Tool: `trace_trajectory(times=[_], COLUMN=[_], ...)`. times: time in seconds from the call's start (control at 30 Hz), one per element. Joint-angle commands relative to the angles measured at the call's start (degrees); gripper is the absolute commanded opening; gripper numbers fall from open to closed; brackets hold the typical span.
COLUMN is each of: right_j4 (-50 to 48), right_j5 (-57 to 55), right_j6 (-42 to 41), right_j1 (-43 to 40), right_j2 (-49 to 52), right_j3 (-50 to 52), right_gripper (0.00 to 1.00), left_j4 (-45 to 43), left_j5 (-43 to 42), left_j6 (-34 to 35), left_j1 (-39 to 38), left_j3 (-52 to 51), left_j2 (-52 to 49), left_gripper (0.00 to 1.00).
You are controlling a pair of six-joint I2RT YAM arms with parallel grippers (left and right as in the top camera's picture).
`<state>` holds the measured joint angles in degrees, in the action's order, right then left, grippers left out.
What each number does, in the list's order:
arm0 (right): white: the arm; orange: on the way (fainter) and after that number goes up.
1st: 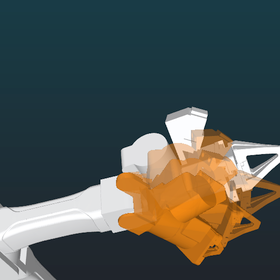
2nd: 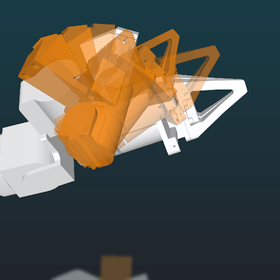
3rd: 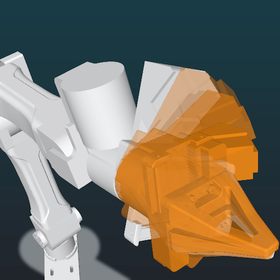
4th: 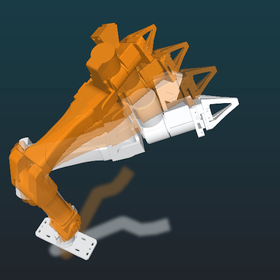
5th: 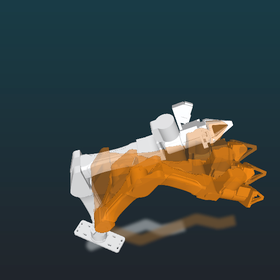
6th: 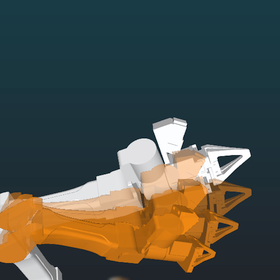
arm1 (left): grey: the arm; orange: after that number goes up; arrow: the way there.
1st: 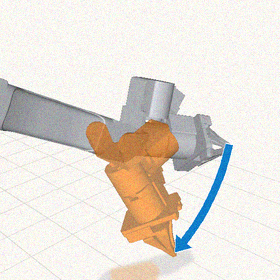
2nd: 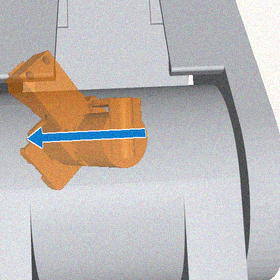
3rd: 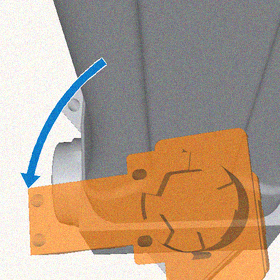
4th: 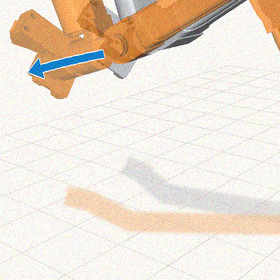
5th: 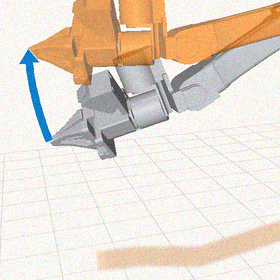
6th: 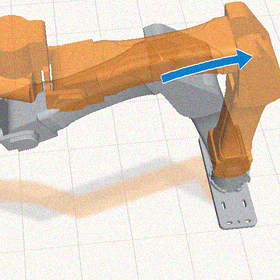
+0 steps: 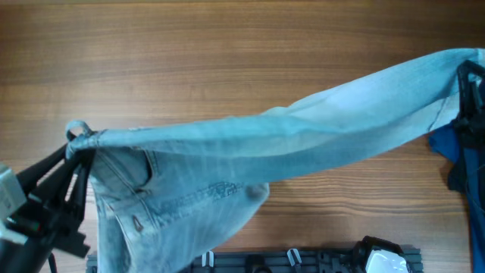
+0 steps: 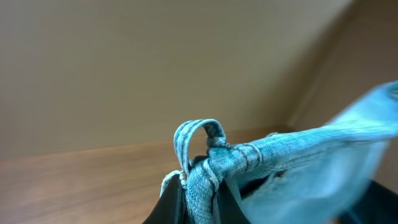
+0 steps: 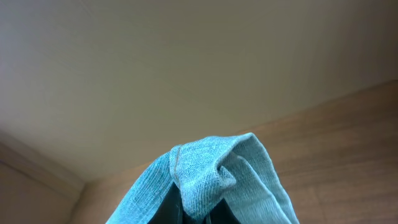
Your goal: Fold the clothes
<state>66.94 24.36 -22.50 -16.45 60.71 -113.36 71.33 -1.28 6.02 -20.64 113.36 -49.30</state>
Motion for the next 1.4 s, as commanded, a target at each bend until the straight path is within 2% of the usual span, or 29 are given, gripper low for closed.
trace_trajectory(times=[0.0, 0.1, 0.23, 0.33, 0.43, 0.47, 0.5, 0.53, 0.57, 0.63, 0.73, 0.9, 1.03, 1.13, 1.2, 1.3, 1.37], right_j4=[0.0, -0.2, -0.8, -5.1, -11.2, -15.0, -18.7, -21.2, -23.1, -23.5, -20.1, -7.8, 4.0, 8.1, 9.6, 12.9, 13.7], right_j5=[-2.7, 1.7, 8.5, 9.2, 9.1, 8.7, 8.7, 8.7, 8.7, 8.7, 8.7, 8.0, 0.9, -1.9, -1.9, -1.9, -1.9], right_j6=[0.0, 0.5, 1.7, 5.2, 5.9, 5.8, 5.9, 5.8, 5.8, 5.9, 9.4, 15.3, 17.6, 19.8, 20.0, 21.8, 22.1], right_j1=[-0.1, -0.1, 1.2, 6.5, 11.6, 13.5, 14.6, 15.2, 15.4, 14.4, 12.3, 8.8, 8.8, 9.4, 9.4, 9.4, 9.5], right_j2=[1.9, 5.3, 15.4, 25.7, 36.0, 41.0, 44.8, 47.6, 50.1, 53.9, 54.5, 53.9, 53.9, 53.9, 53.9, 53.9, 53.9], right_j3=[-0.6, -0.6, -0.6, -0.6, -0.6, -0.6, -0.6, -0.6, -0.6, -0.6, -0.6, -0.6, -0.5, -0.5, -0.5, -0.5, -0.5], right_gripper=[0.04, 0.04, 0.04, 0.06, 0.09, 0.13, 0.37, 0.64, 0.79, 0.88, 0.88, 0.88, 0.86, 0.87, 0.87, 0.86, 0.86], left_j4=[2.5, 4.6, 3.8, 3.2, 0.7, -1.8, -5.1, -8.6, -10.5, -10.6, -6.9, 5.7, 13.0, 12.9, 11.1, 4.4, 0.0], left_j5=[13.9, 21.3, 26.8, 26.3, 21.2, 19.4, 17.8, 16.6, 16.3, 16.2, 15.0, 1.7, -3.7, -4.2, -4.2, -4.3, -4.3], left_j6=[-0.7, 0.7, 0.6, 0.9, 1.9, 1.9, 2.3, 3.4, 3.9, 3.9, 3.9, 3.8, 3.7, 3.4, 3.4, 3.4, 3.4], left_j1=[-0.1, -0.1, 1.2, 6.5, 14.0, 16.1, 18.0, 19.6, 20.8, 23.4, 25.9, 28.6, 28.7, 28.7, 28.7, 28.7, 28.7], left_j3=[0.7, 0.7, 0.7, 0.7, 0.7, 0.7, 0.7, 0.7, 0.7, 0.7, 0.7, 0.5, -3.1, -9.5, -14.9, -25.6, -29.5], left_j2=[-4.2, -10.2, -22.6, -33.1, -45.4, -49.3, -53.2, -56.7, -59.0, -62.4, -62.8, -62.6, -63.0, -63.0, -63.0, -63.0, -63.0], left_gripper=[0.04, 0.04, 0.04, 0.04, 0.04, 0.09, 0.28, 0.61, 1.0, 1.0, 1.0, 1.0, 1.0, 0.98, 0.88, 0.85, 0.77])
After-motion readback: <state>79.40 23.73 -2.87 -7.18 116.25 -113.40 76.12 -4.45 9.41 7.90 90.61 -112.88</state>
